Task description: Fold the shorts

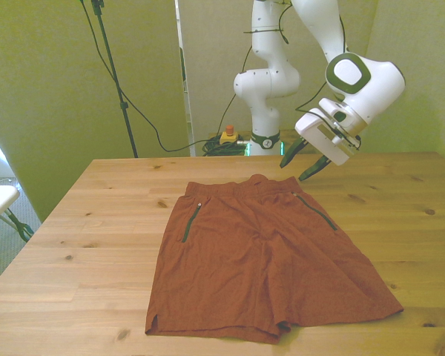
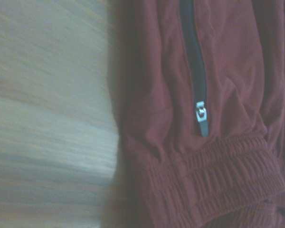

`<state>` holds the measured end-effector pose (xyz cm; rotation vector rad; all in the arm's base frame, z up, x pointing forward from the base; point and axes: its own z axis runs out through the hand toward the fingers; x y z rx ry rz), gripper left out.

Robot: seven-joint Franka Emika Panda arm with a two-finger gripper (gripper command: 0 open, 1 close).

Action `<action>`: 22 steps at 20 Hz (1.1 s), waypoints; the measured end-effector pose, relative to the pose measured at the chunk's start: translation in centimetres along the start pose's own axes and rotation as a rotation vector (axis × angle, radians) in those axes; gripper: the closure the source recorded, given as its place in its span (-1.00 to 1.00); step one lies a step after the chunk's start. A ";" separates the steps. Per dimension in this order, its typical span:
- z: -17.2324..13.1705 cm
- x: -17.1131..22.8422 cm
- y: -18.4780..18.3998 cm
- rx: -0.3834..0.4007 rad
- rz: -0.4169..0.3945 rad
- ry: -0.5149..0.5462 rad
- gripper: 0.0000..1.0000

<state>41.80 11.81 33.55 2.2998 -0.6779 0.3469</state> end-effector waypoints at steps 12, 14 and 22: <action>2.4 1.2 -0.1 -0.008 0.016 0.013 1.00; 2.4 1.2 -0.2 -0.007 0.016 0.014 1.00; 2.4 1.2 -1.1 0.029 0.005 0.025 1.00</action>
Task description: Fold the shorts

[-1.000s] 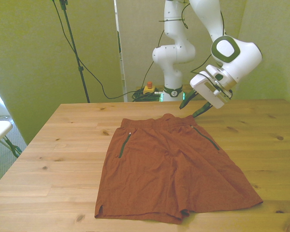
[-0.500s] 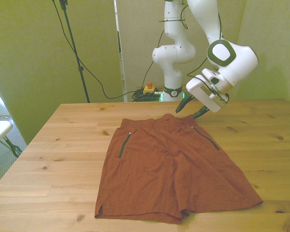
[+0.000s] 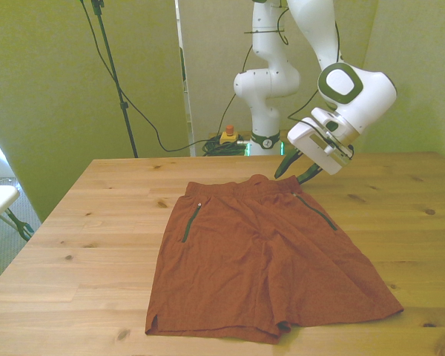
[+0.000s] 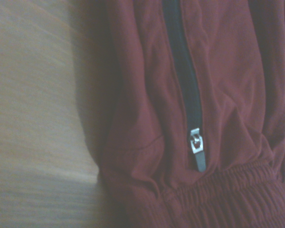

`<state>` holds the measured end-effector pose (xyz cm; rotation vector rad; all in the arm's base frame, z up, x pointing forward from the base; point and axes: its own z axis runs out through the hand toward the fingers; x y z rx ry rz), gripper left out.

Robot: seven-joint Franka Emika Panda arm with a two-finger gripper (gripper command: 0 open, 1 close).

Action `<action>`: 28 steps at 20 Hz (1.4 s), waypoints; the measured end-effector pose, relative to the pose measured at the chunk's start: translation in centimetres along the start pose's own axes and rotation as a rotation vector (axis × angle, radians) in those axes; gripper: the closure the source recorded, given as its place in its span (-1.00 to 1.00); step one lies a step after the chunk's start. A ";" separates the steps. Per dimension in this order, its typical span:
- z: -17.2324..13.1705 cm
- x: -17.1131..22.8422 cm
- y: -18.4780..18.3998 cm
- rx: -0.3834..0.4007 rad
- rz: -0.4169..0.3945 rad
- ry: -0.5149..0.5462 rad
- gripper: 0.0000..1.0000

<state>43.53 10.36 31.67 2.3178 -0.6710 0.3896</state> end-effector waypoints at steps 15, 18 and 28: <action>0.2 -1.0 -1.2 0.028 -0.005 -0.004 1.00; 0.1 -0.6 -0.9 0.044 0.014 -0.003 1.00; -3.9 4.3 8.9 0.203 0.268 -0.012 1.00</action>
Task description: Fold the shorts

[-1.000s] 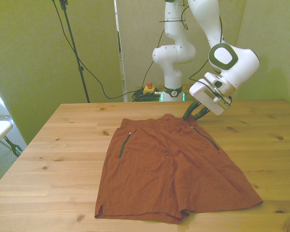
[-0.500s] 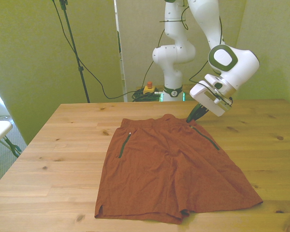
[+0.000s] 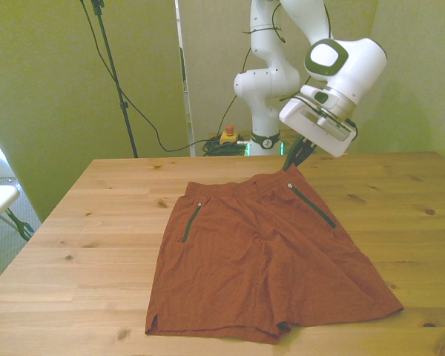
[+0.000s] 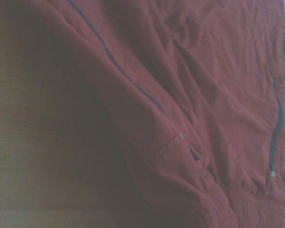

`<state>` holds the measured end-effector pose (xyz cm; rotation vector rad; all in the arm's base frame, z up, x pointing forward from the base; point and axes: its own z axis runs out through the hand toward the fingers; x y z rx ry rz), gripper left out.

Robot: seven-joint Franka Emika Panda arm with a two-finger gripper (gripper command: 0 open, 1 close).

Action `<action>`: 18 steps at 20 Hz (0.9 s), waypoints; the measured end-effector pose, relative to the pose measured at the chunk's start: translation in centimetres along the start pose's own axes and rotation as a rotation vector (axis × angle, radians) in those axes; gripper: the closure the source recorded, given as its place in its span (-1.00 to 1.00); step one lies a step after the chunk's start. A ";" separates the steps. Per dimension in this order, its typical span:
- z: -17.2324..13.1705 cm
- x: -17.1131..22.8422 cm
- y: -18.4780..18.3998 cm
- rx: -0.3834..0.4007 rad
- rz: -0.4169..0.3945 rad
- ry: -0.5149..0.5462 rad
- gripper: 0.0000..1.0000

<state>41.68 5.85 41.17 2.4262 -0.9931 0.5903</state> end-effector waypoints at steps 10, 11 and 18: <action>2.0 6.7 9.8 0.087 0.186 -0.057 1.00; 2.2 7.2 10.3 0.089 0.199 -0.055 1.00; 4.2 10.1 15.1 0.097 0.302 -0.084 1.00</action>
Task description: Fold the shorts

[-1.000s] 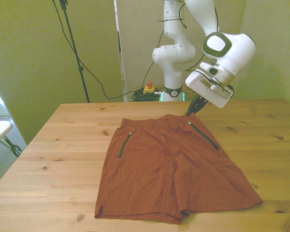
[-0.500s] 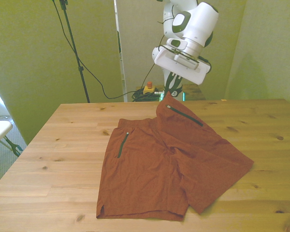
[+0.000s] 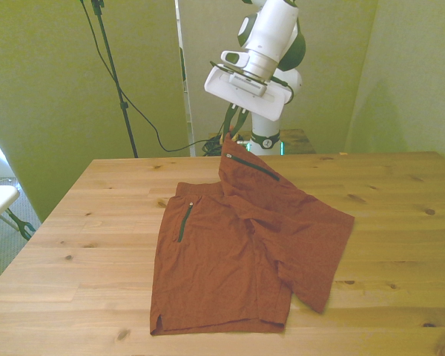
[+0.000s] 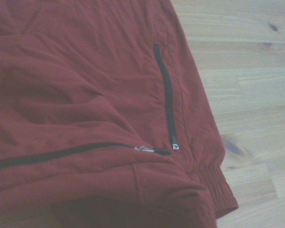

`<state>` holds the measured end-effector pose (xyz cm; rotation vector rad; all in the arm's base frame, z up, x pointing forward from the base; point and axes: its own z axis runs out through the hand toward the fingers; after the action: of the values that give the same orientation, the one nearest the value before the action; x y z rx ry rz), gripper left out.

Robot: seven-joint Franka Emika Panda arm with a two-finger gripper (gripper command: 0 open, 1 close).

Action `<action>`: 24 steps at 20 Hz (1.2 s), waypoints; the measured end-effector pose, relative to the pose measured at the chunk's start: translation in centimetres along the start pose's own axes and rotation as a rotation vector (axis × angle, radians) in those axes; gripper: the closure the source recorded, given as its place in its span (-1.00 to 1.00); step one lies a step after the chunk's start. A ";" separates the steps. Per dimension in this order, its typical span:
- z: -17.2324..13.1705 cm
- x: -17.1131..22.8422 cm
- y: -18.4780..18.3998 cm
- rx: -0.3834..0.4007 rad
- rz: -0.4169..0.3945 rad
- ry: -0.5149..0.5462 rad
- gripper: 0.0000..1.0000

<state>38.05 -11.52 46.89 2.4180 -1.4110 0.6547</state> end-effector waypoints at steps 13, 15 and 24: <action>13.9 7.9 5.4 -0.010 0.160 -0.106 -1.00; 14.7 8.4 5.5 -0.018 0.169 -0.113 -1.00; 15.6 9.7 7.0 -0.022 0.201 -0.129 -1.00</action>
<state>39.95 -29.13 38.41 2.3582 -1.7207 0.5310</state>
